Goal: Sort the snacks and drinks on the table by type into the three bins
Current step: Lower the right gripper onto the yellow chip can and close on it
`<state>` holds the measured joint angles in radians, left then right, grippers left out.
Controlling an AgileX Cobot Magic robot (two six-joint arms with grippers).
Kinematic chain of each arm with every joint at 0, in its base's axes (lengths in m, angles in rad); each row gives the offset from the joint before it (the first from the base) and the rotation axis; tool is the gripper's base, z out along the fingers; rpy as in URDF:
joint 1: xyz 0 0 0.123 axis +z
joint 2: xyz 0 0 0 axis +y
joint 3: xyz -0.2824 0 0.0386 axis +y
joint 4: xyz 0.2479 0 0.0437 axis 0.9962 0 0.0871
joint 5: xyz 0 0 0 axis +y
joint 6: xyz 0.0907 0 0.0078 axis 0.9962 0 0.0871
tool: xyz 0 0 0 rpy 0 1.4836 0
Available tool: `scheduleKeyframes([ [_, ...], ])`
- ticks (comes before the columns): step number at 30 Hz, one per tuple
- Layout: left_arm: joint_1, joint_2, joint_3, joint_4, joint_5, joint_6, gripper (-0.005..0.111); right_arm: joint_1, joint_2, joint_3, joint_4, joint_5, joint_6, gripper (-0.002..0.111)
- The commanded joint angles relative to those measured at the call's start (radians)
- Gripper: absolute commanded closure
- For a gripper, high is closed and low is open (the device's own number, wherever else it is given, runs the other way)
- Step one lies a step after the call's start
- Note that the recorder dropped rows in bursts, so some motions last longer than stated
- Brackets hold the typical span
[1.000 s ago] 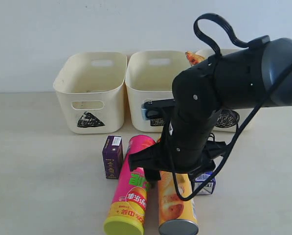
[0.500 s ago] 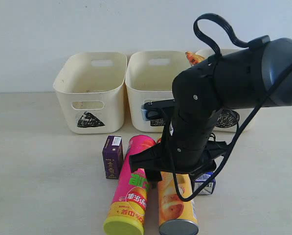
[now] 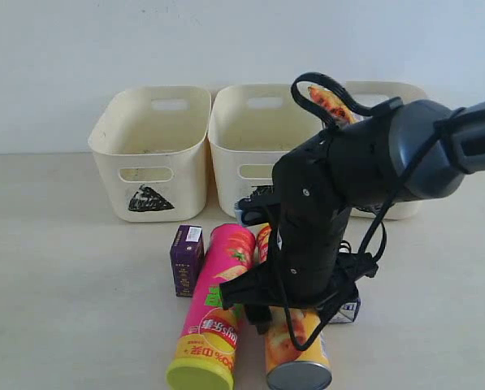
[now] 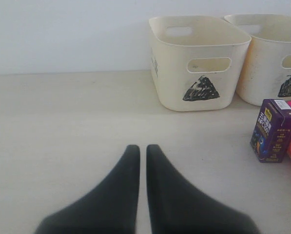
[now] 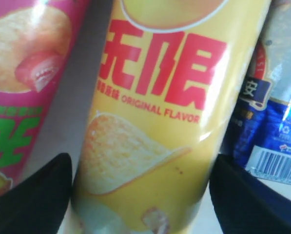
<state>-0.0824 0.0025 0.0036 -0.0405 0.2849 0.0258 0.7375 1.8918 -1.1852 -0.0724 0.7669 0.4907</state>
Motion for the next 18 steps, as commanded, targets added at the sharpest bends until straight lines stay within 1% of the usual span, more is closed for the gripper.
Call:
scheduleKeyframes([
  [1, 0.002, -0.002, -0.004, 0.0, -0.007, -0.009, 0.103, 0.0, 0.005, 0.002, -0.027, -0.015, 0.001, 0.042],
  [3, 0.002, -0.002, -0.004, 0.0, -0.007, -0.009, 0.103, 0.0, 0.005, 0.002, -0.031, -0.015, 0.005, 0.049],
  [7, 0.002, -0.002, -0.004, 0.0, -0.007, -0.009, 0.103, 0.0, 0.005, 0.002, -0.031, -0.015, 0.009, 0.072],
  [8, 0.002, -0.002, -0.004, 0.0, -0.007, -0.009, 0.103, 0.0, 0.005, 0.002, -0.031, -0.015, 0.009, 0.076],
  [11, 0.002, -0.002, -0.004, 0.0, -0.007, -0.009, 0.103, 0.0, 0.005, 0.002, -0.031, -0.004, 0.006, 0.105],
  [12, 0.002, -0.002, -0.004, 0.0, -0.007, -0.009, 0.103, 0.0, 0.004, 0.002, -0.031, 0.005, 0.006, 0.108],
  [18, 0.002, -0.002, -0.004, 0.0, -0.007, -0.009, 0.103, 0.0, -0.076, 0.002, -0.02, 0.03, 0.008, 0.108],
])
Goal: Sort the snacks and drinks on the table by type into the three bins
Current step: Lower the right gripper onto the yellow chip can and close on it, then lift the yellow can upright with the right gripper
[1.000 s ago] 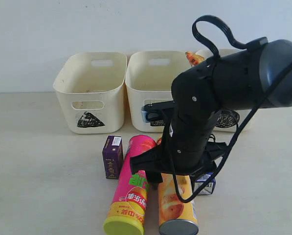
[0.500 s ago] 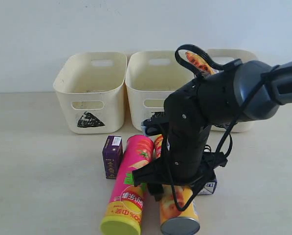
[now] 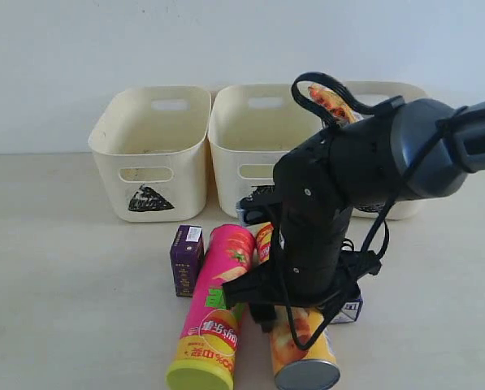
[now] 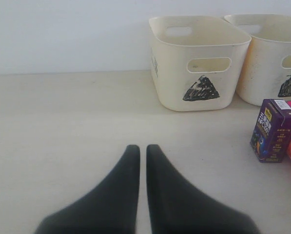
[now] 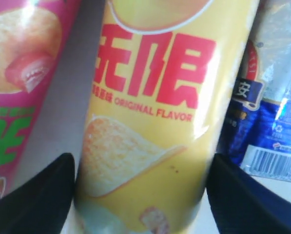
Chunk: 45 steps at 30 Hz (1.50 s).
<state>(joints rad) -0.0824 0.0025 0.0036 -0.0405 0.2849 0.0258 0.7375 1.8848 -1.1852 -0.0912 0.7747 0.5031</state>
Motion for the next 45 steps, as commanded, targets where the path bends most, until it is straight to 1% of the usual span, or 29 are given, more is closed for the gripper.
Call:
scheduleKeyframes([
  [1, 0.002, -0.002, -0.004, 0.0, -0.007, -0.009, 0.103, 0.0, -0.095, 0.002, 0.002, 0.037, -0.004, 0.108],
  [7, 0.002, -0.002, -0.004, 0.0, -0.007, -0.009, 0.103, 0.0, -0.213, 0.002, 0.0, 0.109, -0.025, 0.108],
  [14, 0.002, -0.002, -0.004, 0.0, -0.007, -0.009, 0.103, 0.0, -0.246, 0.004, -0.042, 0.148, -0.062, 0.108],
  [19, 0.002, -0.002, -0.004, 0.0, -0.007, -0.009, 0.103, 0.0, -0.246, 0.1, -0.03, 0.148, -0.066, 0.108],
  [21, 0.002, -0.002, -0.004, 0.0, -0.007, -0.009, 0.103, 0.0, -0.246, 0.141, -0.019, 0.135, -0.066, 0.108],
  [27, 0.002, -0.002, -0.004, 0.0, -0.007, -0.009, 0.103, 0.0, -0.246, 0.246, 0.015, -0.019, -0.068, 0.108],
  [30, 0.002, -0.002, -0.004, 0.0, -0.007, -0.009, 0.103, 0.0, -0.244, 0.267, 0.015, -0.103, -0.068, 0.108],
  [33, 0.002, -0.002, -0.004, 0.0, -0.007, -0.009, 0.103, 0.0, -0.23, 0.267, 0.019, -0.121, -0.068, 0.107],
  [35, 0.002, -0.002, -0.004, 0.0, -0.007, -0.009, 0.103, 0.0, -0.21, 0.267, 0.019, -0.11, -0.068, 0.099],
  [38, 0.002, -0.002, -0.004, 0.0, -0.007, -0.009, 0.103, 0.0, -0.176, 0.267, 0.016, -0.125, -0.068, 0.075],
  [41, 0.002, -0.002, -0.004, 0.0, -0.007, -0.009, 0.103, 0.0, -0.151, 0.267, 0.018, -0.167, -0.068, 0.055],
  [43, 0.002, -0.002, -0.004, 0.0, -0.007, -0.009, 0.103, 0.0, -0.141, 0.267, 0.02, -0.196, -0.068, 0.049],
  [45, 0.002, -0.002, -0.004, 0.0, -0.007, -0.009, 0.103, 0.0, -0.129, 0.267, 0.029, -0.23, -0.068, 0.049],
])
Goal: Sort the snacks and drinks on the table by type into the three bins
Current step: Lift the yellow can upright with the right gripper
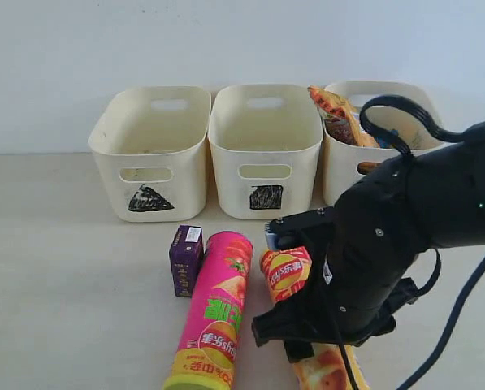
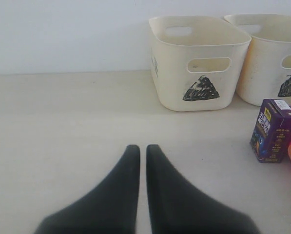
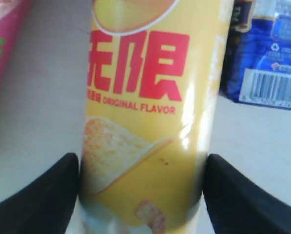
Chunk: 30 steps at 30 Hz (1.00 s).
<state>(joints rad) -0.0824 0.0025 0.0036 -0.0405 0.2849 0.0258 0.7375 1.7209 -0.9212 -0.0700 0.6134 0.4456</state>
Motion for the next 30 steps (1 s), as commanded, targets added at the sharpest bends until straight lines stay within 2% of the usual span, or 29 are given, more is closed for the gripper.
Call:
scheduleKeyframes([
  [1, 0.002, -0.002, -0.004, 0.0, -0.007, -0.009, 0.103, 0.0, 0.037, 0.003, 0.009, -0.091, -0.011, 0.049],
  [10, 0.002, -0.002, -0.004, 0.0, -0.007, -0.009, 0.103, 0.0, 0.096, 0.003, 0.006, -0.12, -0.025, 0.048],
  [14, 0.002, -0.002, -0.004, 0.0, -0.007, -0.009, 0.103, 0.0, 0.105, 0.003, 0.009, -0.113, -0.03, 0.035],
  [18, 0.002, -0.002, -0.004, 0.0, -0.007, -0.009, 0.103, 0.0, 0.105, 0.003, 0.009, -0.112, -0.03, 0.035],
  [20, 0.002, -0.002, -0.004, 0.0, -0.007, -0.009, 0.103, 0.0, 0.105, 0.003, 0.009, -0.109, -0.03, 0.045],
  [21, 0.002, -0.002, -0.004, 0.0, -0.007, -0.009, 0.103, 0.0, 0.105, 0.003, 0.009, -0.106, -0.032, 0.057],
  [23, 0.002, -0.002, -0.004, 0.0, -0.007, -0.009, 0.103, 0.0, 0.103, 0.003, 0.009, -0.092, -0.035, 0.094],
  [24, 0.002, -0.002, -0.004, 0.0, -0.007, -0.009, 0.103, 0.0, 0.103, 0.003, 0.009, -0.085, -0.043, 0.108],
  [30, 0.002, -0.002, -0.004, 0.0, -0.007, -0.009, 0.103, 0.0, 0.088, 0.003, 0.009, -0.046, -0.068, 0.109],
])
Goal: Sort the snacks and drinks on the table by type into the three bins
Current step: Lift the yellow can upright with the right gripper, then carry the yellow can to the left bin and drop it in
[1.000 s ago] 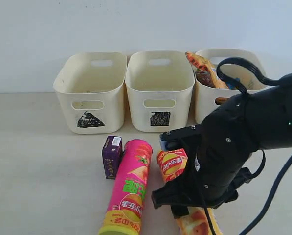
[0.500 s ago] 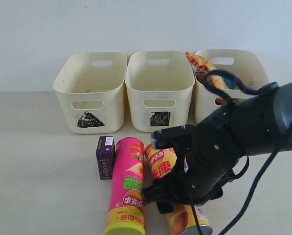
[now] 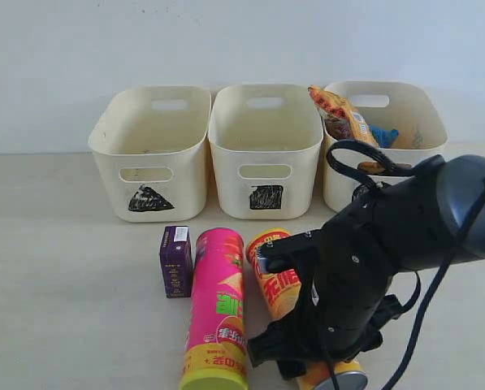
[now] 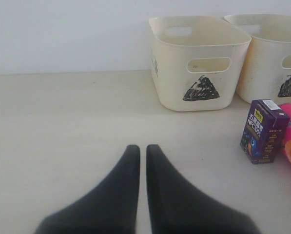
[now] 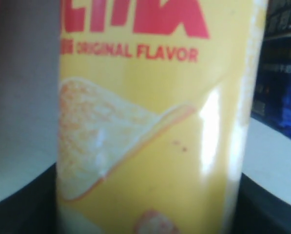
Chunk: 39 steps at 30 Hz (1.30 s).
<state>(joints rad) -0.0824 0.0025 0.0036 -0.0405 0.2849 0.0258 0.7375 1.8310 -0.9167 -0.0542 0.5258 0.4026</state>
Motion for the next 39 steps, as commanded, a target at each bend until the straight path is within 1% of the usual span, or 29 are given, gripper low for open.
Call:
scheduleKeyframes([
  [1, 0.002, -0.002, -0.004, 0.0, -0.007, -0.009, 0.103, 0.0, -0.035, -0.001, -0.007, 0.043, -0.029, 0.109],
  [13, 0.002, -0.002, -0.004, 0.0, -0.007, -0.009, 0.103, 0.0, -0.337, -0.001, -0.007, 0.171, -0.091, 0.109],
  [15, 0.002, -0.002, -0.004, 0.0, -0.007, -0.009, 0.103, 0.0, -0.387, -0.001, -0.007, 0.158, -0.114, 0.109],
  [19, 0.002, -0.002, -0.004, 0.0, -0.007, -0.009, 0.103, 0.0, -0.457, -0.003, -0.005, 0.074, -0.148, 0.109],
  [23, 0.002, -0.002, -0.004, 0.0, -0.007, -0.009, 0.103, 0.0, -0.446, -0.034, -0.003, -0.015, -0.185, 0.109],
  [26, 0.002, -0.002, -0.004, 0.0, -0.007, -0.009, 0.103, 0.0, -0.404, -0.109, -0.001, -0.011, -0.235, 0.109],
  [32, 0.002, -0.002, -0.004, 0.0, -0.007, -0.009, 0.103, 0.0, -0.256, -0.317, -0.001, 0.004, -0.288, 0.109],
  [39, 0.002, -0.002, -0.004, 0.0, -0.007, -0.009, 0.103, 0.0, -0.015, -0.641, -0.001, 0.058, -0.364, 0.109],
])
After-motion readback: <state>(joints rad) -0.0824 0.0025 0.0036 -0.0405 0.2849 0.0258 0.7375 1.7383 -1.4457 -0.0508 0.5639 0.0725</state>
